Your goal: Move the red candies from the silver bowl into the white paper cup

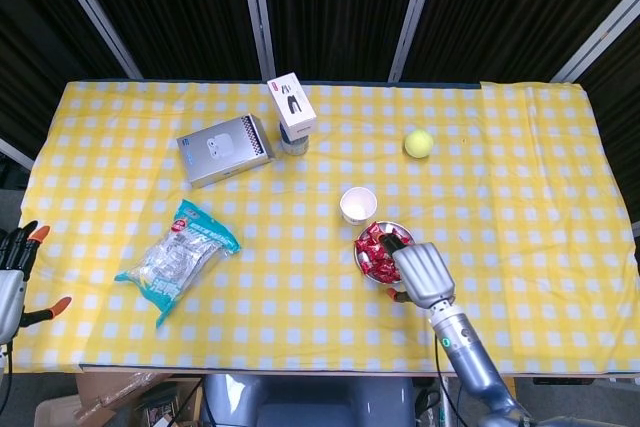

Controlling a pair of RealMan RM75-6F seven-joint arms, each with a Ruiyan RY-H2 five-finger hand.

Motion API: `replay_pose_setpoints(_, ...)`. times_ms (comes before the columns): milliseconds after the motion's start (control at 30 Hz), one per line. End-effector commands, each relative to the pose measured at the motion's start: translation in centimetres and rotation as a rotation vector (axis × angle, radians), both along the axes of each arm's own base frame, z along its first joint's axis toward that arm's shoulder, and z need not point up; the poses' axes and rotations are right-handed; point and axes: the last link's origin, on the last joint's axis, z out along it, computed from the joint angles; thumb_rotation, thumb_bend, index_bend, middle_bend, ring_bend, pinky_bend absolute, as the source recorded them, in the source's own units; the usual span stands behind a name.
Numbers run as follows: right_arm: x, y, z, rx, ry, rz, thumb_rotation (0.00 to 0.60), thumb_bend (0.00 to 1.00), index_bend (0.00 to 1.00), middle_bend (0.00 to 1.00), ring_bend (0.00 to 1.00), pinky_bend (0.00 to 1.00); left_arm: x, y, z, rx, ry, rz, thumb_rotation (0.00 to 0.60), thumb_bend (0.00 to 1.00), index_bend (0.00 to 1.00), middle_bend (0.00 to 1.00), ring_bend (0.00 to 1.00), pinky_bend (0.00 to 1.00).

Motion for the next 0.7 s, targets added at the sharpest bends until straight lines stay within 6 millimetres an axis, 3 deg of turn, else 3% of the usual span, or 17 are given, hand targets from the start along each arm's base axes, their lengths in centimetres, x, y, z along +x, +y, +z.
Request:
replay_pose_setpoints(33, 0.9, -0.6, -1.6, 0.023, 0.016, -0.005, 0.600, 0.22, 0.20, 0.28, 0.64, 0.78, -0.1, 0.1, 0.1, -0.002, -0.005, 0.001, 0.600, 0.04, 0.00, 0.00, 0.00, 0.00)
replay_pose_setpoints(300, 0.8, -1.4, -3.4, 0.044, 0.048, -0.050, 0.600, 0.22, 0.20, 0.28, 0.64, 0.78, 0.0, 0.1, 0.1, -0.013, -0.012, -0.003, 0.600, 0.04, 0.00, 0.00, 0.00, 0.00)
replay_pose_setpoints(700, -0.2, -2.6, -4.5, 0.040, 0.069, -0.117, 0.600, 0.22, 0.20, 0.28, 0.64, 0.78, 0.1, 0.2, 0.0, -0.020, -0.011, -0.002, 0.600, 0.04, 0.00, 0.00, 0.00, 0.00)
